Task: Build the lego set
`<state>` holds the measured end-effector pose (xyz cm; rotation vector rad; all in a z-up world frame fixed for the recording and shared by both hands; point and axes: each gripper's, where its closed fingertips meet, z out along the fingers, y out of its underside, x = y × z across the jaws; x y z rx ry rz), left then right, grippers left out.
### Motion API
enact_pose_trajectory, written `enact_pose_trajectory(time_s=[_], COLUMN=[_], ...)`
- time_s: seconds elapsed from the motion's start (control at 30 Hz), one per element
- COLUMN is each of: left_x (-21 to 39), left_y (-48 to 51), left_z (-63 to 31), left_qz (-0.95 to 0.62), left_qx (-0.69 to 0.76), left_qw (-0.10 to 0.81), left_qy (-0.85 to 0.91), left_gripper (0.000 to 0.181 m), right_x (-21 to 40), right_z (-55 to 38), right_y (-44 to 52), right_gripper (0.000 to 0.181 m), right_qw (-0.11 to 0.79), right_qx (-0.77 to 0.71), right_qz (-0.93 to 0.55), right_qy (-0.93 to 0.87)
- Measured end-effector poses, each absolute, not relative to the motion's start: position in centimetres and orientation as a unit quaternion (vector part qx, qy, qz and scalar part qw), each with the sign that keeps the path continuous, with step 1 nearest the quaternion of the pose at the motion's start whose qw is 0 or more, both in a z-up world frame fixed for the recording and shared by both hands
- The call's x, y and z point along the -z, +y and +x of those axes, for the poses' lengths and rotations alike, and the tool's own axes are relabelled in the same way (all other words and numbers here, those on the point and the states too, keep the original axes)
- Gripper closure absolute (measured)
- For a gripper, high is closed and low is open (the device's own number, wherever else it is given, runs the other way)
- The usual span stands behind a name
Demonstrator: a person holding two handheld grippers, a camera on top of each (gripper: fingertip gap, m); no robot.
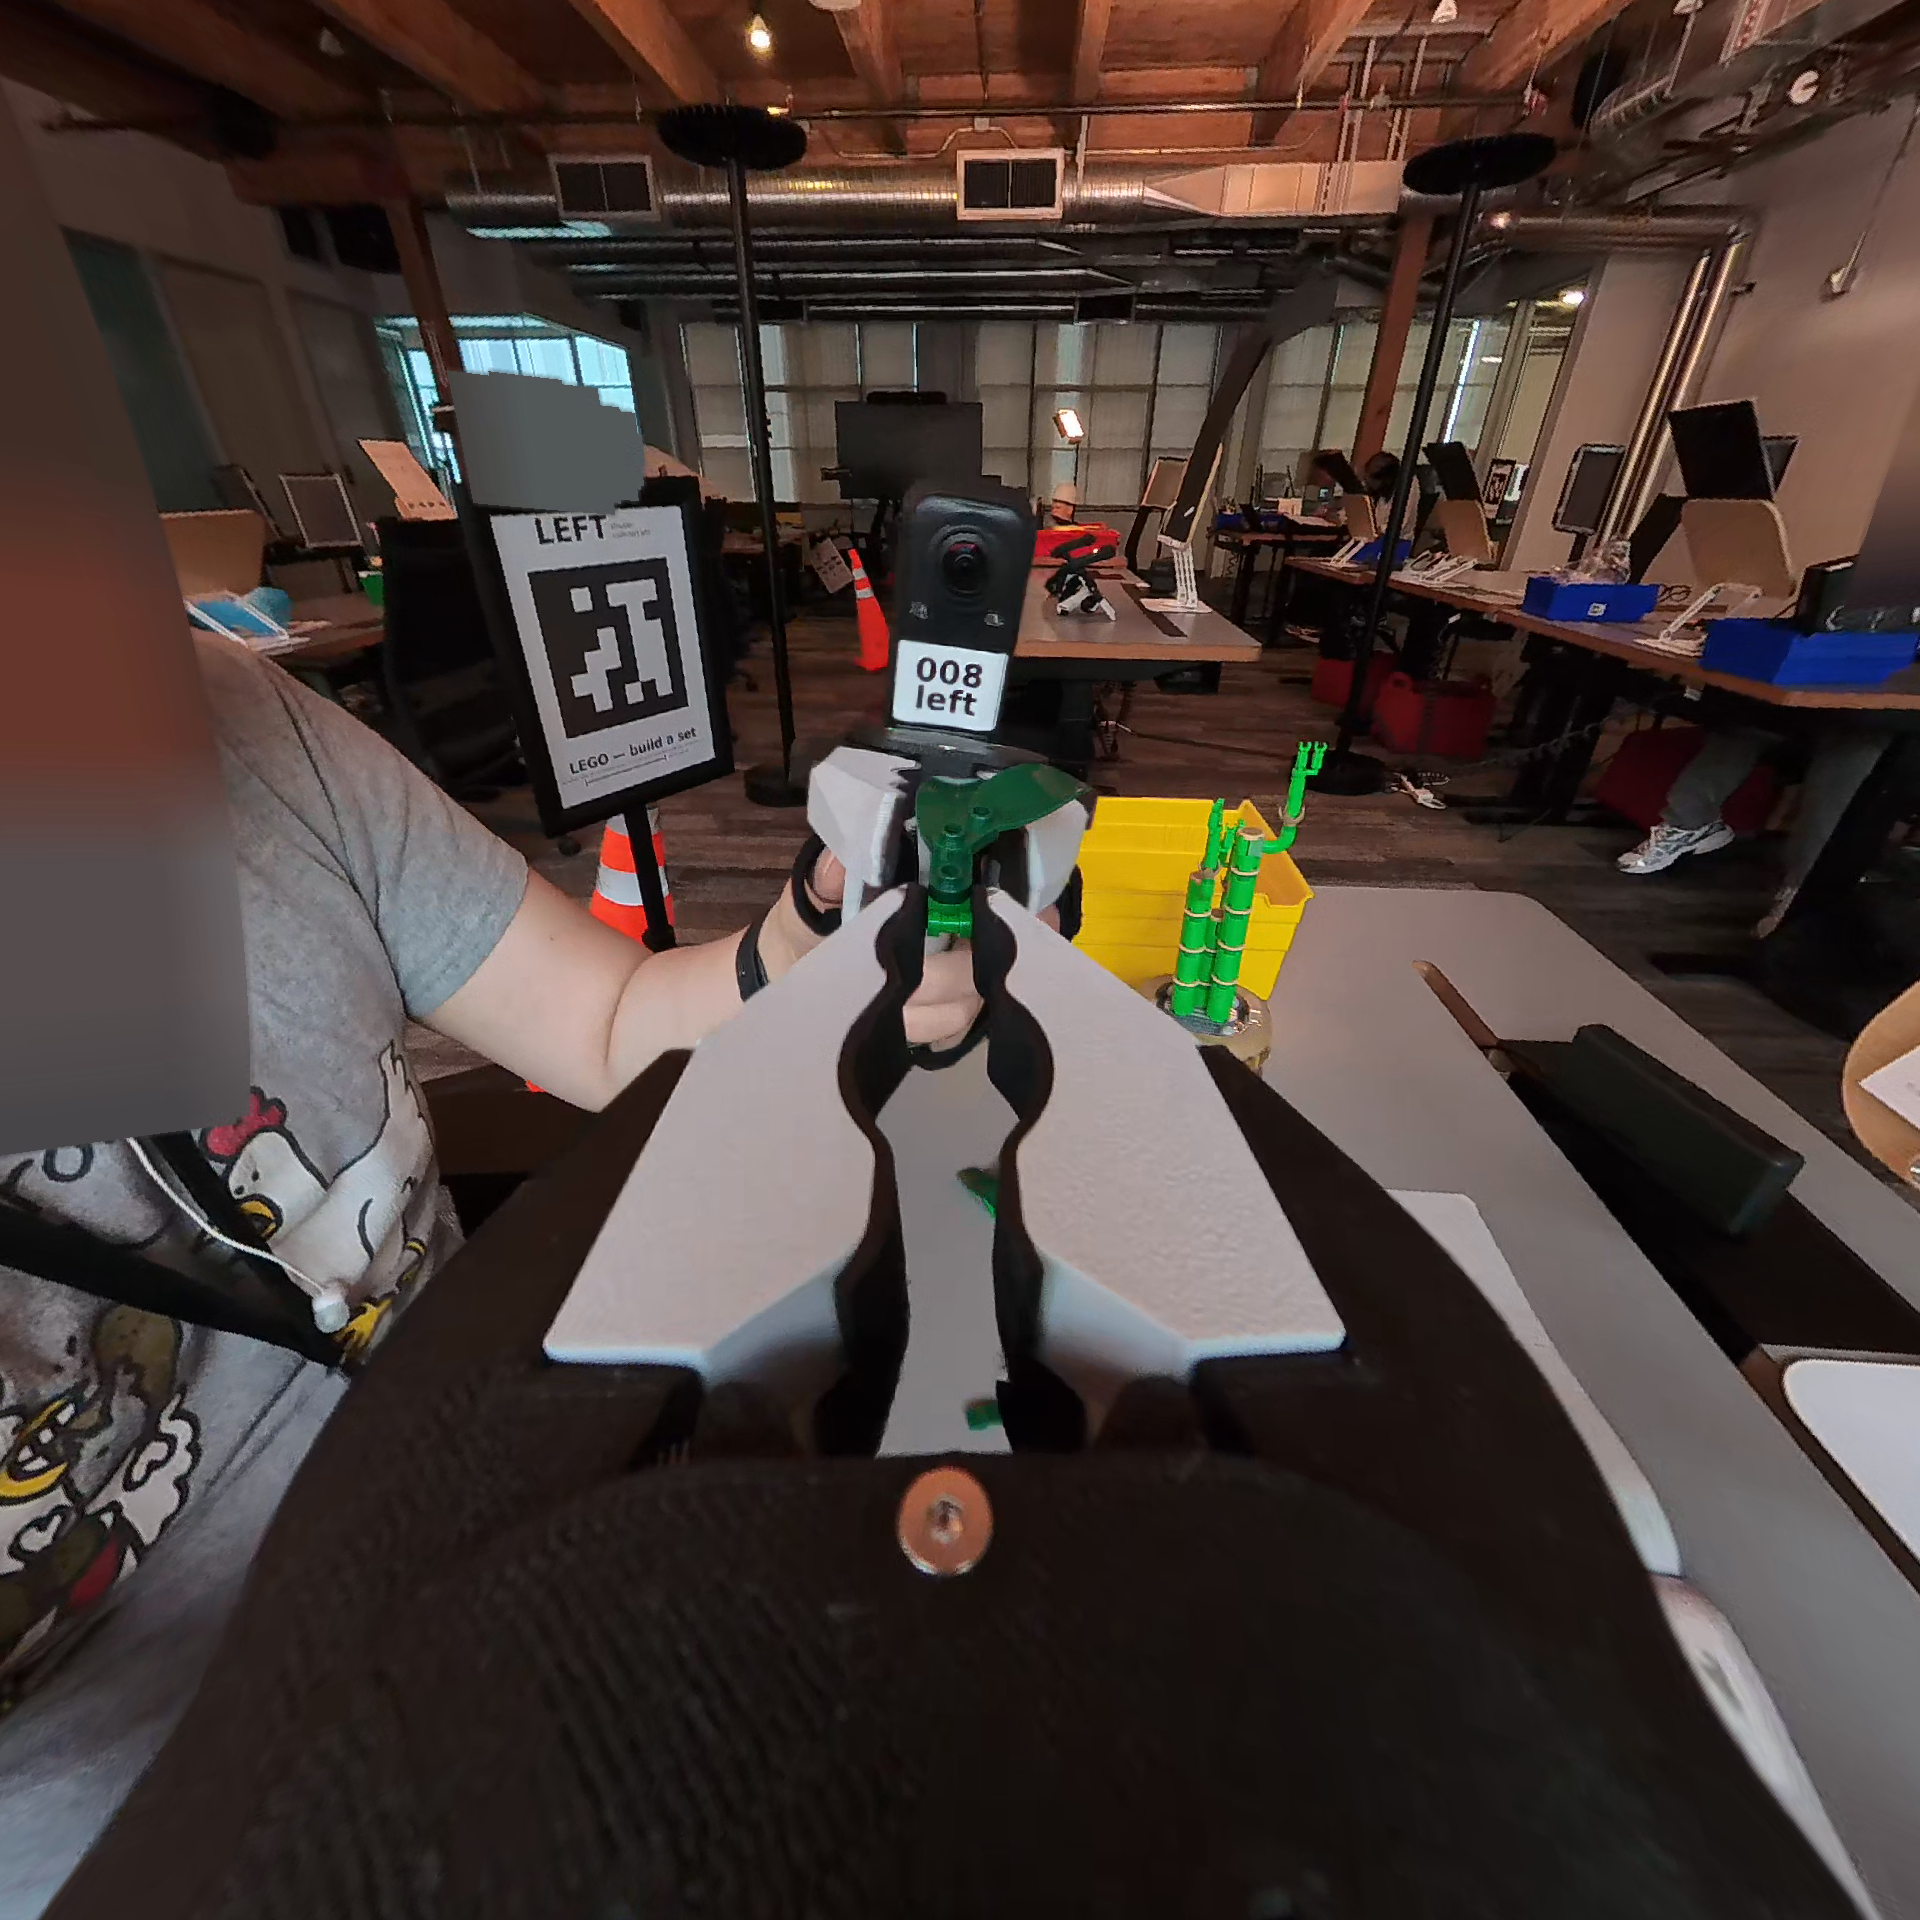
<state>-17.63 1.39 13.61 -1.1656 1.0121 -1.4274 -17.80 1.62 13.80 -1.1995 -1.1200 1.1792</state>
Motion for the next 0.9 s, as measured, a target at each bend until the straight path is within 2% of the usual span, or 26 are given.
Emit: enact_pose_trajectory(time_s=[0.17, 0.27, 0.6, 0.73, 0.8, 0.9], left_x=[-13.5, -14.1, -13.5, -12.9, -12.6, -12.3], left_y=[1.6, 1.4, 1.2, 1.5, 1.7, 1.5], left_z=[-17.6, -18.0, -17.9, -17.8, -17.8, -17.9], left_qz=[-0.482, -0.464, -0.452, -0.465, -0.469, -0.465], left_qx=[0.581, 0.594, 0.537, 0.51, 0.496, 0.479], left_qw=[0.507, 0.514, 0.551, 0.552, 0.554, 0.558], left_qy=[0.416, 0.409, 0.452, 0.468, 0.476, 0.494], left_gripper=[0.162, 0.176, 0.175, 0.16, 0.159, 0.176], right_x=[-13.6, -13.5, -12.5, -12.2, -11.8, -11.4], right_z=[-18.4, -18.6, -19.5, -19.5, -19.5, -19.4], right_y=[1.7, 1.8, 1.6, 1.7, 1.9, 2.0], right_gripper=[0.175, 0.175, 0.176, 0.176, 0.175, 0.175], right_qw=[0.518, 0.515, 0.497, 0.487, 0.482, 0.481], right_qx=[-0.508, -0.514, -0.502, -0.496, -0.487, -0.476], right_qz=[-0.508, -0.507, -0.521, -0.535, -0.547, -0.553], right_qy=[-0.465, -0.462, -0.48, -0.48, -0.481, -0.487])
